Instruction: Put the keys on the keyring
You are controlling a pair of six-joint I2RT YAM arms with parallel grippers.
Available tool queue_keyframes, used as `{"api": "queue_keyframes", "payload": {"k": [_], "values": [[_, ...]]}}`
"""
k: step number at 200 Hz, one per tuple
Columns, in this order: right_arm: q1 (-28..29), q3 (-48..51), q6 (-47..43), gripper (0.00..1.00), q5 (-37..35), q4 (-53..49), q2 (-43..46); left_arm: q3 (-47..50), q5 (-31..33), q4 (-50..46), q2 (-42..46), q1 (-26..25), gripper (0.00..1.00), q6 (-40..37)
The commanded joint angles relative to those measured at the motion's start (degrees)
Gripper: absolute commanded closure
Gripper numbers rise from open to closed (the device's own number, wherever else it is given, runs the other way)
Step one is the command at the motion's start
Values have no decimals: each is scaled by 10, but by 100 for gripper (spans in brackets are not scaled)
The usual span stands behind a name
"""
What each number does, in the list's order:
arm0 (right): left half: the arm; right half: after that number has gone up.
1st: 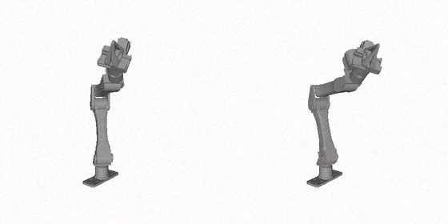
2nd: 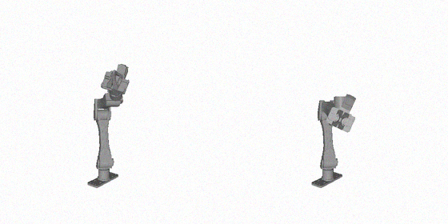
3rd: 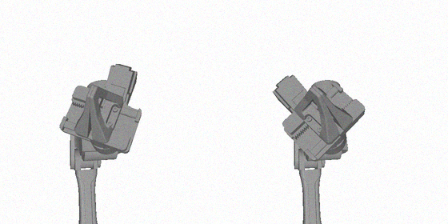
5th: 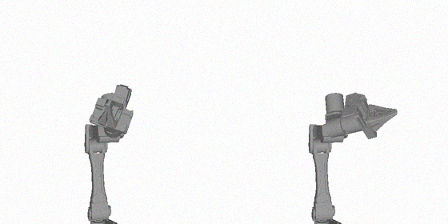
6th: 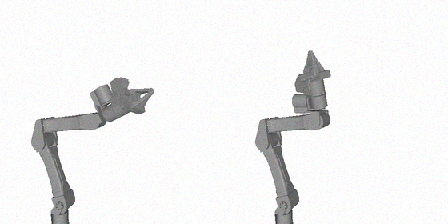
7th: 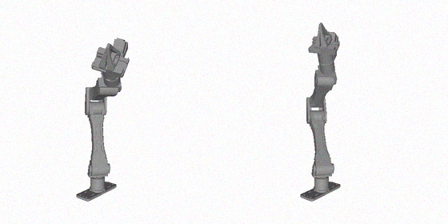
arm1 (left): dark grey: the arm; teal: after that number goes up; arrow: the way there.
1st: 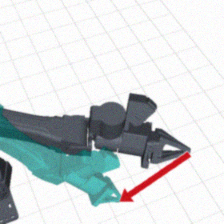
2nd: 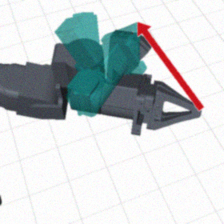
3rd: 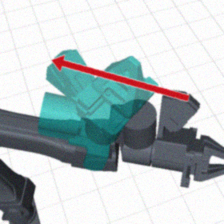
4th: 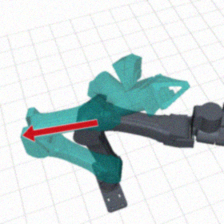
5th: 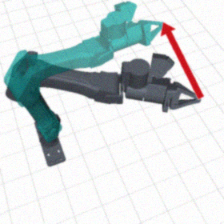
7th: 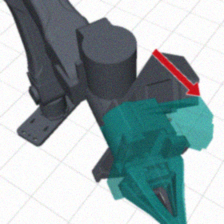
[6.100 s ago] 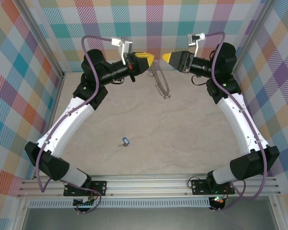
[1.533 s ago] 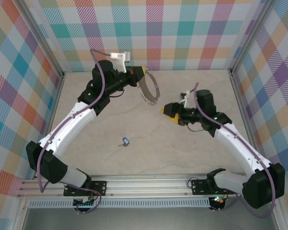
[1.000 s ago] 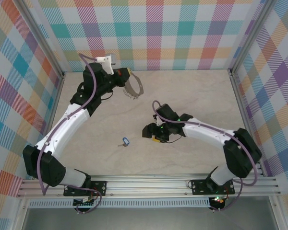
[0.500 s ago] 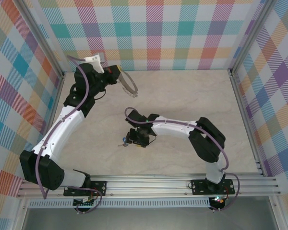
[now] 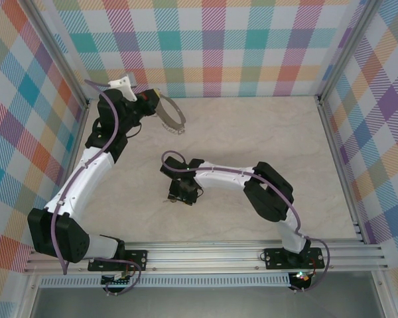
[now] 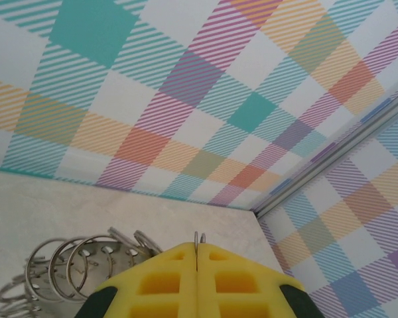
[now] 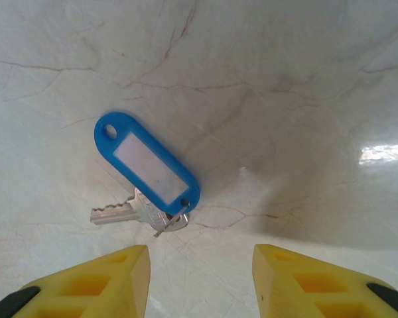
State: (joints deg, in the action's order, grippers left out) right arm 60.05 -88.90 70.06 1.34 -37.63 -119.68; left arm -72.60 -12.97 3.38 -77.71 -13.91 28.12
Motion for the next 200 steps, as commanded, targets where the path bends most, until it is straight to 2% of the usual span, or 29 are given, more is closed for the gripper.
{"api": "queue_keyframes", "payload": {"k": [1, 31, 82, 103, 170, 200], "values": [[3, -25, 15, 57, -13, -22, -19, 4, -15, 37, 22, 11, 100, 8], [3, -39, 14, 59, -12, -28, -31, 11, -21, 41, 27, 12, 100, 10], [3, -38, 13, 71, -15, -31, -33, 18, -30, 53, 26, 13, 100, 19], [3, -38, 14, 72, -16, -30, -34, 22, -34, 59, 25, 12, 100, 21], [3, -25, 12, 100, -15, -28, -21, 29, -38, 72, 22, 13, 100, 28], [2, 2, -3, 100, -26, -29, 13, 32, -45, 79, 23, 13, 100, 30]]}}
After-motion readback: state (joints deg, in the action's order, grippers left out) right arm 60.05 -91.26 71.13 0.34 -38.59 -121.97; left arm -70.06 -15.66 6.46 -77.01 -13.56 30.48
